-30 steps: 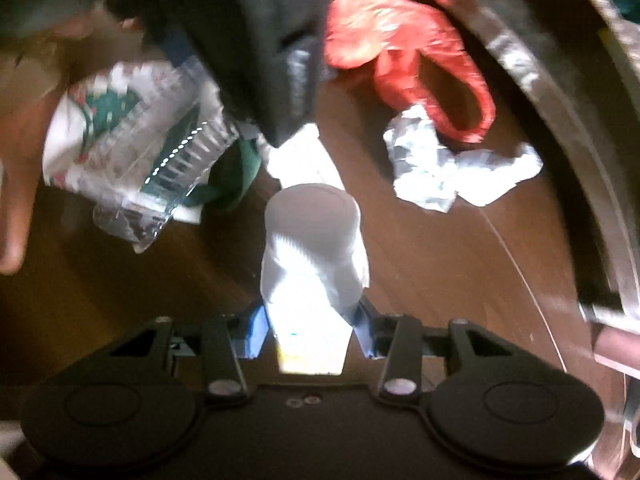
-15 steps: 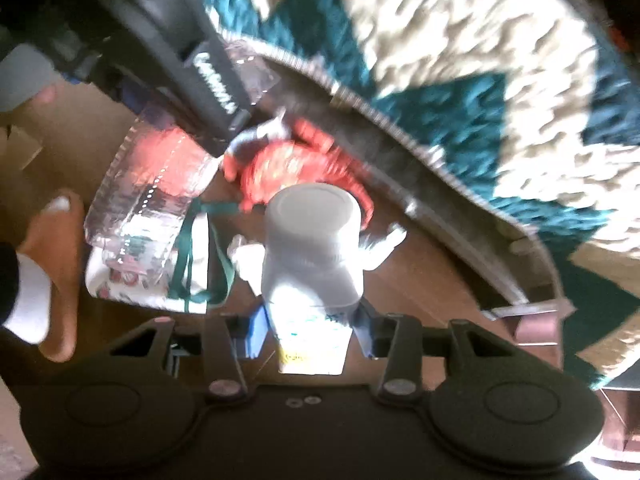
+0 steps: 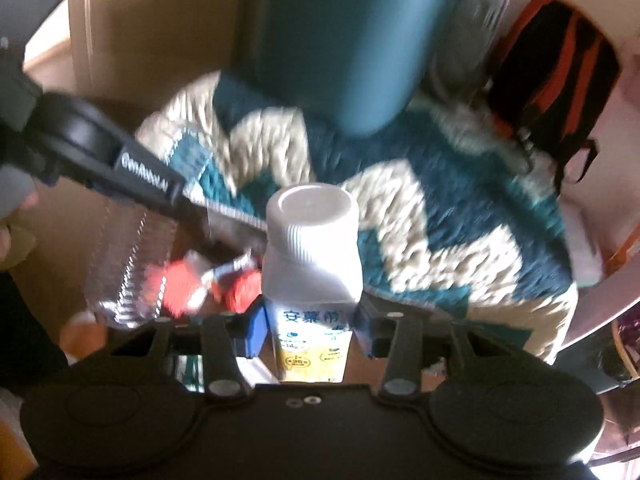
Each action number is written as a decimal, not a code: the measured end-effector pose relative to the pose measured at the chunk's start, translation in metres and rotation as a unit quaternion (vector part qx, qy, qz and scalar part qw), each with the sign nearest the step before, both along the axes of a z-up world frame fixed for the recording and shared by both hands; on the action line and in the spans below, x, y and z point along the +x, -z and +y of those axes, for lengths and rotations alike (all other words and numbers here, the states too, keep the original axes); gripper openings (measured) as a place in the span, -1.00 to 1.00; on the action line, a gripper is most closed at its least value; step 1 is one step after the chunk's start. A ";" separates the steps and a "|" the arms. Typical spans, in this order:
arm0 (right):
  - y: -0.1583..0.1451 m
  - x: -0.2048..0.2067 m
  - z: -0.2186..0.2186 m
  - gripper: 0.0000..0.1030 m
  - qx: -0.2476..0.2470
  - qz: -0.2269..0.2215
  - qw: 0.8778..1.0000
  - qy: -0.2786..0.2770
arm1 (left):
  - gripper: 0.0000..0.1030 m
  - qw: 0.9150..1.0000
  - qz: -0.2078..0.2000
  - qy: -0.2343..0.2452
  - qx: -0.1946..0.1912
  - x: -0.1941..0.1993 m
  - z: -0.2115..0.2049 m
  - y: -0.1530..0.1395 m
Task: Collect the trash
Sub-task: 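Lift the packaging and milk bottle up to the teal bin with both tools, then open both tools to drop the packaging and bottle into the bin, then lower both tools back toward the remaining trash on the floor, then grasp the Christmas tote bag with the left tool while the right tool grasps white cloth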
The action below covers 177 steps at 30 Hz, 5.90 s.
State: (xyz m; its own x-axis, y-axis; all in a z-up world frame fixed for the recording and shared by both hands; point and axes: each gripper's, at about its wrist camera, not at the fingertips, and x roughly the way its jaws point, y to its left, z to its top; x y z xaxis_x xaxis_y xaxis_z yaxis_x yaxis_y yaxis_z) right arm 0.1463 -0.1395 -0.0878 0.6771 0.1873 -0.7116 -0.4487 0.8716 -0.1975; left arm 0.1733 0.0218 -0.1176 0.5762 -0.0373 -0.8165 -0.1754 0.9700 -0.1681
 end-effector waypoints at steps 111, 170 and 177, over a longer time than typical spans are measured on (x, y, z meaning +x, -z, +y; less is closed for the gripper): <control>-0.234 0.081 0.002 0.43 0.120 -0.059 0.991 -0.029 | 0.72 0.983 -0.140 0.106 0.049 0.050 -0.003 -0.239; 0.366 0.173 0.080 0.44 -0.045 0.330 0.935 -0.124 | 0.83 0.873 0.301 0.363 0.125 0.063 0.012 0.382; 0.389 0.182 0.098 0.44 -0.057 0.341 0.929 -0.134 | 0.31 0.862 0.330 0.367 0.117 0.058 0.014 0.408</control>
